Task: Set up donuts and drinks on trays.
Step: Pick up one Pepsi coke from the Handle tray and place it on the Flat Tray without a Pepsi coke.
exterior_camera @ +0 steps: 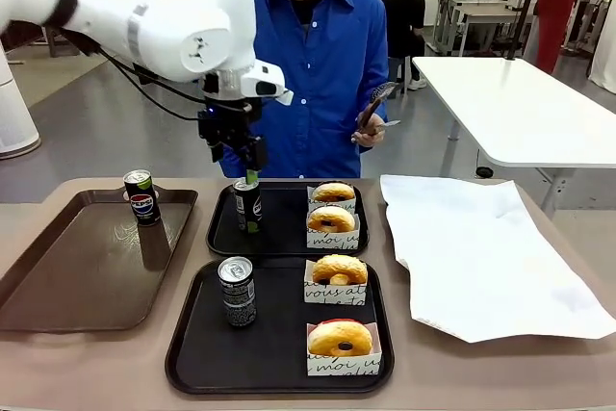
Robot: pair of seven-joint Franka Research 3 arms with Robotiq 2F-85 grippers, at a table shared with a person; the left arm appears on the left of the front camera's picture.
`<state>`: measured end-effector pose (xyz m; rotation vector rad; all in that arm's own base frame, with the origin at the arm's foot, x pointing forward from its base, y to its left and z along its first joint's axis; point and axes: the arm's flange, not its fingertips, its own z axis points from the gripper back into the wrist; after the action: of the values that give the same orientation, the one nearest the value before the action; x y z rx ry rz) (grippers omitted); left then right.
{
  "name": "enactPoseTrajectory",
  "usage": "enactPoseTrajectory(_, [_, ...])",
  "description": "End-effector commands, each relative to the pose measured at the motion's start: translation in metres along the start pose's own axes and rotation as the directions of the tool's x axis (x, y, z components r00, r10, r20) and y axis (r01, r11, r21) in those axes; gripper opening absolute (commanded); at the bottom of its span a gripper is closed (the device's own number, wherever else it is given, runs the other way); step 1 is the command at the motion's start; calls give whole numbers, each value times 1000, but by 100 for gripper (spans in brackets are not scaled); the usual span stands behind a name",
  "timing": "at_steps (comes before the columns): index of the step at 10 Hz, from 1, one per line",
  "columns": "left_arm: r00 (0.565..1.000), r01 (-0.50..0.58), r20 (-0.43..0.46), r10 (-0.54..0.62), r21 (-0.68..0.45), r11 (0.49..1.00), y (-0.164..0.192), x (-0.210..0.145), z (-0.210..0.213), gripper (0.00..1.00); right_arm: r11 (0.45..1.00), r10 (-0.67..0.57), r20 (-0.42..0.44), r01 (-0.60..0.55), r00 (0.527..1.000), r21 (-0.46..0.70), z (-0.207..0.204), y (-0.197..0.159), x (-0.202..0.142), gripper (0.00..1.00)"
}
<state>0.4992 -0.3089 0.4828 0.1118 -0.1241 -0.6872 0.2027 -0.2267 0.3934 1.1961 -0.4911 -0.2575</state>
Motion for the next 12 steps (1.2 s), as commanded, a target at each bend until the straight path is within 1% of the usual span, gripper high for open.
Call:
enactPoseTrajectory(1, [999, -51, -5, 51, -44, 998, -2, -57, 27, 100, 1000, 19, 17, -19, 1000, 22, -2, 0, 1, 100])
enactPoseTrajectory(2, [997, -79, 11, 80, -78, 994, -1, -95, 46, 100, 1000, 19, 17, -19, 1000, 22, -2, 0, 1, 100])
enactPoseTrajectory(3, [995, -93, 36, 97, -102, 990, -1, -126, 56, 100, 1000, 19, 17, -19, 1000, 22, -2, 0, 1, 100])
enactPoseTrajectory(6, [987, -145, 58, 153, -121, 982, 12, -181, 45, 100, 1000, 19, 17, -19, 1000, 22, -2, 0, 1, 100])
enactPoseTrajectory(7, [991, -129, 29, 133, -94, 987, 0, -143, 64, 100, 1000, 19, 17, -19, 1000, 22, -2, 0, 1, 100])
enactPoseTrajectory(12, [991, -129, 29, 133, -94, 987, 0, -143, 64, 100, 1000, 19, 17, -19, 1000, 22, -2, 0, 1, 100])
